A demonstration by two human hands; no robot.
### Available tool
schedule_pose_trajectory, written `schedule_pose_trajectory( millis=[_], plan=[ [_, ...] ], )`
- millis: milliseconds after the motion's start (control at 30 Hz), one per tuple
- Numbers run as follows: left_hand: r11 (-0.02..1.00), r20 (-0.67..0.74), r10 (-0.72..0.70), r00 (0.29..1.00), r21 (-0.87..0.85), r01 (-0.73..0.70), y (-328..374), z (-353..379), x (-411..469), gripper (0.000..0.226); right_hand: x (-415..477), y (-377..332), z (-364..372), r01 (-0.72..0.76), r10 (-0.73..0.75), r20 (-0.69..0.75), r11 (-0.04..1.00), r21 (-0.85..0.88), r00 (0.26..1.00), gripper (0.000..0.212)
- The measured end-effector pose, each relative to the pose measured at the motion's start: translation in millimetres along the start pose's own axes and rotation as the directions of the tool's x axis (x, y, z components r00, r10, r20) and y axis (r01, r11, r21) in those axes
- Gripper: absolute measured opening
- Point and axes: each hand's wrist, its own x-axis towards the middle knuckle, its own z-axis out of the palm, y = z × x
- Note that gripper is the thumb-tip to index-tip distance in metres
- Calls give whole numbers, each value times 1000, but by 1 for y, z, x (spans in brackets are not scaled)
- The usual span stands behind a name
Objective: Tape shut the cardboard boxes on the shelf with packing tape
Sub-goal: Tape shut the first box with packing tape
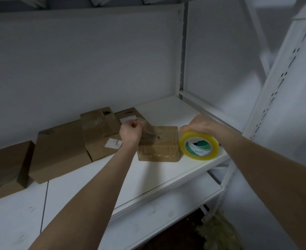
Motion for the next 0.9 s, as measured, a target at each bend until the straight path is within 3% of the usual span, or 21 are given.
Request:
schedule_pose_trajectory(
  millis=[100,233,433,633,900],
  plan=[
    [999,-58,-23,998,-39,21,3,-3,0,24,1,-9,-9,20,-20,3,1000,-4,1000,69],
    [997,-95,-81,992,-11,80,-3,-4,-3,31,12,-18,-6,68,-64,33,988,-136,997,115],
    [995,-62,-90,994,30,92,-11,-13,1,27,16,-27,3,-19,17,-7,925,-380,1000,90],
    [991,-40,-112,993,73,115,-13,-19,13,23,21,-33,9,-27,2,-60,903,-429,998,87],
    [957,15,-86,996,279,78,-24,-18,24,10,16,-37,16,-71,33,-84,867,-493,996,77]
  ],
)
